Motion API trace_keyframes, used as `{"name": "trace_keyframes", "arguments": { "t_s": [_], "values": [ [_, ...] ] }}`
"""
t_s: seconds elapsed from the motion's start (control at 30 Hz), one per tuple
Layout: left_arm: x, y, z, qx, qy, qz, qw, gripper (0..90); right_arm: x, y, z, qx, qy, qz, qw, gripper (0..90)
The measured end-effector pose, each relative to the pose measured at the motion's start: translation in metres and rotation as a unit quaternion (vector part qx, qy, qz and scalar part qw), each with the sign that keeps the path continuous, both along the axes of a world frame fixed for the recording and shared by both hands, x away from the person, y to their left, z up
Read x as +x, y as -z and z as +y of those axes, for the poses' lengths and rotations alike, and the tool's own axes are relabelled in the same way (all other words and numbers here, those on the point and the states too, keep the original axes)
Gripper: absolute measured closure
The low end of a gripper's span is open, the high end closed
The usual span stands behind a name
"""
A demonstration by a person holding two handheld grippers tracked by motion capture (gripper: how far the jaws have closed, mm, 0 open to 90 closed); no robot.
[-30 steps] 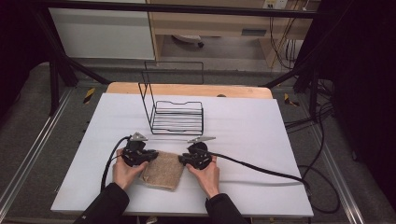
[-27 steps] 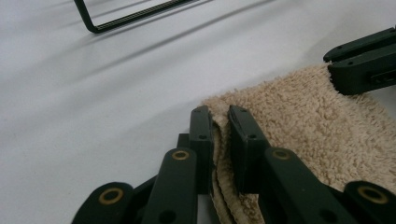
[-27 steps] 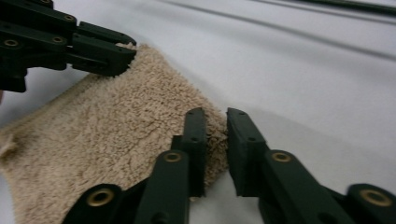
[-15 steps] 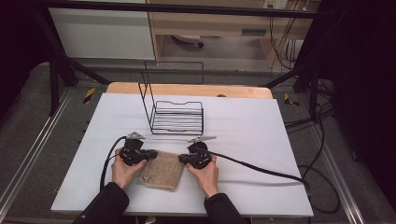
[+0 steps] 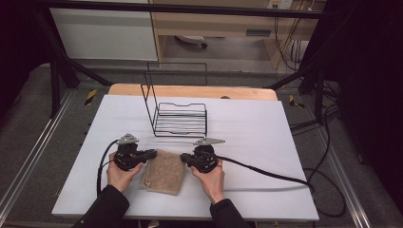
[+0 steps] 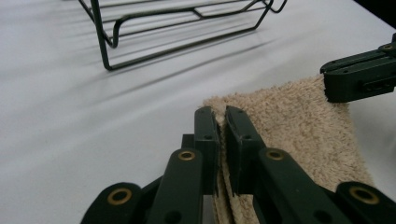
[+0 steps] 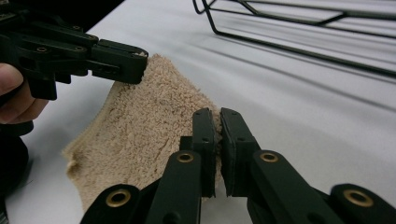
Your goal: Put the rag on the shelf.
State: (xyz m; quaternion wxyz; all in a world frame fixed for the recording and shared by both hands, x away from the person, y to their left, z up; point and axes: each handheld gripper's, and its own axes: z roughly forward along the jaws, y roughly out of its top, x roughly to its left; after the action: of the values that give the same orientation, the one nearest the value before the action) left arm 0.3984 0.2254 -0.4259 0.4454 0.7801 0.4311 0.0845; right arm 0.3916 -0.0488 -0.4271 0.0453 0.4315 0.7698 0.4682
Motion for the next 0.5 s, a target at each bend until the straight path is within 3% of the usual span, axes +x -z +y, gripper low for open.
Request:
{"name": "trace_keyframes", "arguments": {
  "t_s": [0.17,0.5],
  "values": [
    [-0.012,-0.012,0.004,-0.004,-0.004,-0.036,0.9994,83.8,-0.006,-0.009,0.001,-0.001,-0.011,-0.026,0.9996,85.7],
    [-0.024,-0.03,0.006,-0.028,-0.01,-0.071,0.997,83.9,-0.013,-0.03,0.0,0.005,-0.024,-0.073,0.997,86.2]
  ]
}}
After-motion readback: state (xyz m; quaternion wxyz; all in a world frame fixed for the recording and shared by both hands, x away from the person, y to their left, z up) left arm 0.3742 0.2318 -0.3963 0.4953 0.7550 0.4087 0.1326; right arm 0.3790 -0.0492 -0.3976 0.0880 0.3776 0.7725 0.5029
